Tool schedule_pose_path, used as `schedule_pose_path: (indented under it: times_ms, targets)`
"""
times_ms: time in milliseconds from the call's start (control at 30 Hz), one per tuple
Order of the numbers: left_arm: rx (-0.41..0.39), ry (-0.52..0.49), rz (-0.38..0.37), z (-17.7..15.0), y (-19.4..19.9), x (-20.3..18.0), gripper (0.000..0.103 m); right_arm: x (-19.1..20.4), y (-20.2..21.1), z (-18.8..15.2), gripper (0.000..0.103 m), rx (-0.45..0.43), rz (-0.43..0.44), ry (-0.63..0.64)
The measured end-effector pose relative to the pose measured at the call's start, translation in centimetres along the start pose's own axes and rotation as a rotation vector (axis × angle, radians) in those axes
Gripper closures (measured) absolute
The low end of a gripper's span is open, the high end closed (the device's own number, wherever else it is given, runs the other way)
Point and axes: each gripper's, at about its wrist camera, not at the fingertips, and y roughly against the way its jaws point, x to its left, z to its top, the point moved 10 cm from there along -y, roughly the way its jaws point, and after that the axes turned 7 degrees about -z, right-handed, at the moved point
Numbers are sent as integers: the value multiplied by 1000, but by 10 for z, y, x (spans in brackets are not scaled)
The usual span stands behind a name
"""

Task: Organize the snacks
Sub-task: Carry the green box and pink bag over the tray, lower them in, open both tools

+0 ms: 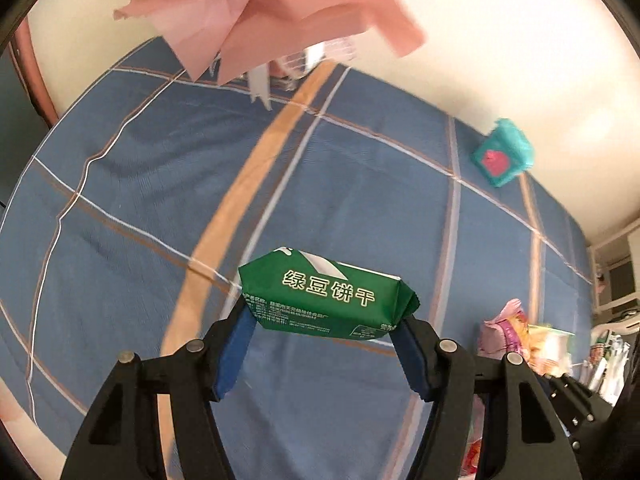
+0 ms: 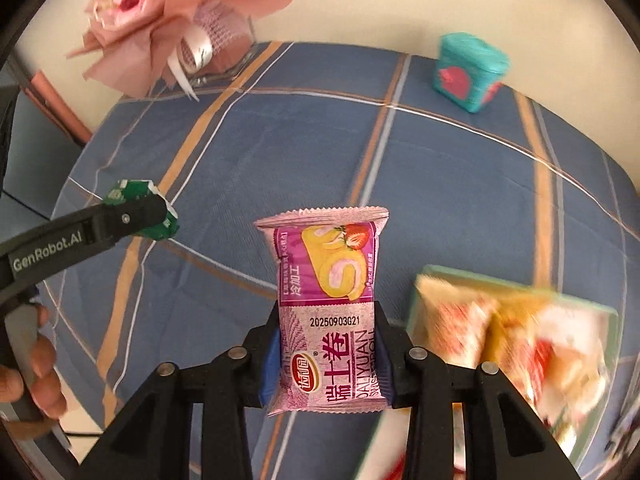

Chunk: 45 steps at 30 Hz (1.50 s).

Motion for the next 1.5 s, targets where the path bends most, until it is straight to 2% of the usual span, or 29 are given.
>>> schedule_pose_path:
  times_ms: [267,467,600,767,867,967,1067,1233,1500]
  targets:
    - [-77,-18,-49,-27,46,-49,36,-43,45,-37,62,-69,-20,-115]
    - [-92,-36,-92,-52,51,-86,36,-75,61,-61,62,-94,-46,-172]
    - [-53,-68,-114,-75,35,-115,36,-99,62,-75,62,-92,-47,-214]
    - [3,-133,-119,-100,14,-144,36,-144,46,-95,62,-31,-140,-268]
    - [57,-155,-120,-116,-4,-156,36,-161,37,-102,62,1,-145,-297]
    - [106,-175,-106,-130,-19,-163,36,-169,27,-108,62,33,-145,-305]
    - [157,-163,-123,-142,-29,-167,36,-171,19,-111,62,62,-142,-305]
    - [185,-177,-127,-149,-37,-172,36,-174,12,-114,62,80,-159,-298]
    - [248,-140,-210,-159,-49,-187,35,-183,8,-118,61,89,-168,-312]
